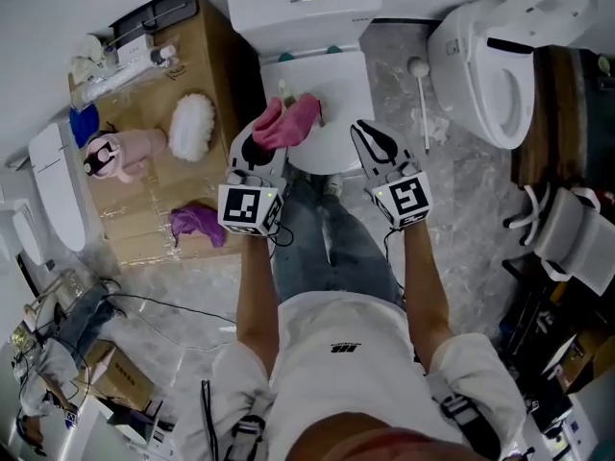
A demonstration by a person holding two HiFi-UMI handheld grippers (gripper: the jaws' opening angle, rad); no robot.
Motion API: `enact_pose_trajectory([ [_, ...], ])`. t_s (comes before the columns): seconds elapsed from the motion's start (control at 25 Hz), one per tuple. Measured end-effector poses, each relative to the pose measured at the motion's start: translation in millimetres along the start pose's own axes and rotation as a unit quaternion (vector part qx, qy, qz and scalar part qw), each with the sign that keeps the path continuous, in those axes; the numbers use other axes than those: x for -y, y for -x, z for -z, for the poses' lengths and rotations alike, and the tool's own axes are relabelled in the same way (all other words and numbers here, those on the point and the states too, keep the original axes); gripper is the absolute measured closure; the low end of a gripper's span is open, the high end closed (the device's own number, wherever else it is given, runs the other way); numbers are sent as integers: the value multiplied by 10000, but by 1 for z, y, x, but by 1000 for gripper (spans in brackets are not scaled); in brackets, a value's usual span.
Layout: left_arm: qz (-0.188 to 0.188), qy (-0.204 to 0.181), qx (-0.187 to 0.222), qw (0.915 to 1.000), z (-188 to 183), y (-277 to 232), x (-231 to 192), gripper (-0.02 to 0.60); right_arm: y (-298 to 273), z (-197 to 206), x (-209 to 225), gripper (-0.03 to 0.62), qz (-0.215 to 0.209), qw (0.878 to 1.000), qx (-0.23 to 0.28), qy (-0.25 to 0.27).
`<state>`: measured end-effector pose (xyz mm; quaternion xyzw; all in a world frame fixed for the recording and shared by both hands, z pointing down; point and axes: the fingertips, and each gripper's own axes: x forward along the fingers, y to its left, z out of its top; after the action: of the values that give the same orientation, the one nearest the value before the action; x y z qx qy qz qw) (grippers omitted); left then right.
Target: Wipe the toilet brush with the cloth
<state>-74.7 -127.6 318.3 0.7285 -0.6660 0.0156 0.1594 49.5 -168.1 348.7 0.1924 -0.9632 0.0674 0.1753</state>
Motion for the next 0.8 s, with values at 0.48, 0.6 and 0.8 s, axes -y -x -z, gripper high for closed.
enact_pose_trajectory([
  [0.48,196,-383,38,9991,-62,33,57,520,77,-97,-23,597,-169,9984,535,115],
  [0.6,225,-512,65,9984,-76,45,74,522,97,-110,-25,597,-105,9978,640,139],
  [0.8,168,-671,189,9974,-102,71,108,526,137,-129,-31,597,-109,9967,760,256],
])
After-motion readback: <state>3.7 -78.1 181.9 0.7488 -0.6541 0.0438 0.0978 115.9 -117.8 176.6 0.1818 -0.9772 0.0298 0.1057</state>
